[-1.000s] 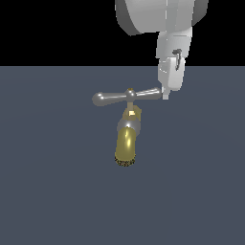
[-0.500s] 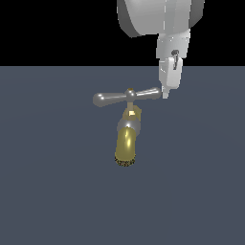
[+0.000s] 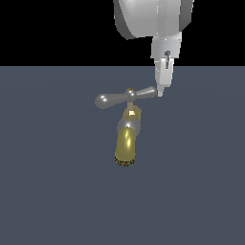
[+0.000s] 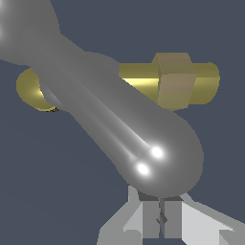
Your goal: Turn on the faucet by rotating a designated handle.
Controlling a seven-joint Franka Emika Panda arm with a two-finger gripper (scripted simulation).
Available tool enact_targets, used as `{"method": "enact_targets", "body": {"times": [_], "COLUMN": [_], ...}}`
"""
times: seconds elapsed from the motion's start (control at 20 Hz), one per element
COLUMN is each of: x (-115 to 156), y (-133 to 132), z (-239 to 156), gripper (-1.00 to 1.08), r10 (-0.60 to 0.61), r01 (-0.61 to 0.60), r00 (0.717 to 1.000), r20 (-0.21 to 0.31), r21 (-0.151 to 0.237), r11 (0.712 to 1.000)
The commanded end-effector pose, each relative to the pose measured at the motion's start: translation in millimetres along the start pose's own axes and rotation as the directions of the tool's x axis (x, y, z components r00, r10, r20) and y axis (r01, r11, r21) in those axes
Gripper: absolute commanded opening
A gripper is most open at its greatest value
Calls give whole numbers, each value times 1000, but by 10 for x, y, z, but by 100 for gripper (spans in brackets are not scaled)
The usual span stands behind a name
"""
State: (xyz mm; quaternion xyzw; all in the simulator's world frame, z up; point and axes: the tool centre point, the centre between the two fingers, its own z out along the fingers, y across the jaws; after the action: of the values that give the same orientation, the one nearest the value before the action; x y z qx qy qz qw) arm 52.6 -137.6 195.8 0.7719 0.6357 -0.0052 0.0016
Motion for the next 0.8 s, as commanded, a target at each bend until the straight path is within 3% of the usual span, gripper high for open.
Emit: {"method": "enact_targets", "body": {"times": [0.0, 0.45, 0.5, 0.75], "x": [311, 489, 209, 630], "y": [83, 288, 256, 285], "z": [-5, -10, -2, -6], "gripper": [-100, -100, -100, -100], "r10": [-36, -38, -4, -16], "r01": [36, 38, 4, 16], "r00": [999, 999, 1000, 1000], "r20": [-10, -10, 2, -2], "r21": [-3, -4, -1, -2], "r11": [999, 999, 1000, 1000]}}
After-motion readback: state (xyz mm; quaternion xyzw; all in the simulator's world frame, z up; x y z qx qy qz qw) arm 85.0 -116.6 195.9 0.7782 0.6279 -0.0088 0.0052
